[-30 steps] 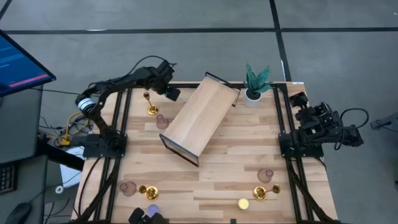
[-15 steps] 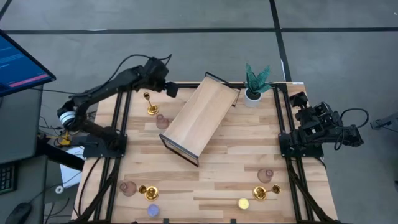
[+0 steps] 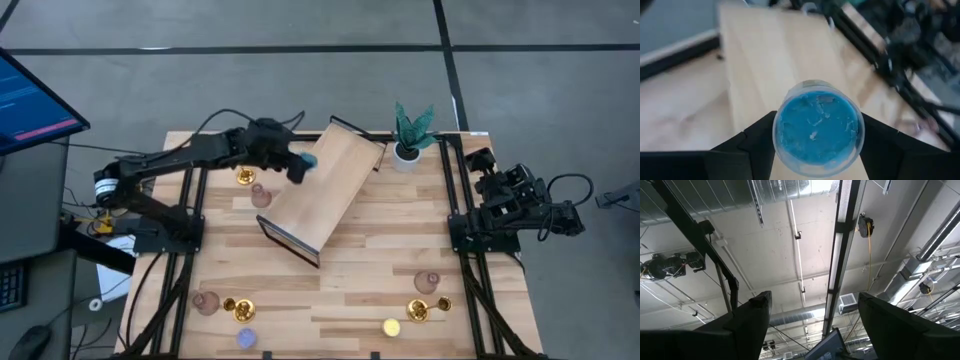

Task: Pick & Place candle stick holders
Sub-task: Put the blue candle on the shelf

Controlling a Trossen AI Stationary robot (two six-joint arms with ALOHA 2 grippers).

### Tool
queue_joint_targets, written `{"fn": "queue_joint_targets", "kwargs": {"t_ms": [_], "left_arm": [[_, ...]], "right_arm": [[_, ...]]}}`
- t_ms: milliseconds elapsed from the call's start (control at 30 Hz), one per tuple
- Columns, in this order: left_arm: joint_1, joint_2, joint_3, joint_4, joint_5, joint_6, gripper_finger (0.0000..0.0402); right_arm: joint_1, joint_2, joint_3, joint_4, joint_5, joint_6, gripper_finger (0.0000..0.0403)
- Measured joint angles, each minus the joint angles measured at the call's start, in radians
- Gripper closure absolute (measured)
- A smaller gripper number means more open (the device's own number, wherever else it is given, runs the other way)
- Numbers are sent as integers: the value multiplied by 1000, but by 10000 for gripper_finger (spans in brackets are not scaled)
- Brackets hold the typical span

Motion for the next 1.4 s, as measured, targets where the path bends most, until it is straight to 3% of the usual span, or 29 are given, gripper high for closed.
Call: {"fn": "queue_joint_targets", "kwargs": {"t_ms": [433, 733, 1033, 1400], "left_arm": [[-160, 157, 90, 2, -7, 109, 172], [-176, 181, 96, -47, -34, 140, 172], [-97, 164, 220, -140, -135, 227, 172], [106, 176, 246, -136, -133, 294, 171]], "right_arm": [[0, 0, 0, 0, 0, 0, 117], [0, 0, 0, 0, 0, 8, 117], [0, 0, 0, 0, 1, 8, 117], [0, 0, 0, 0, 4, 34, 117]]}}
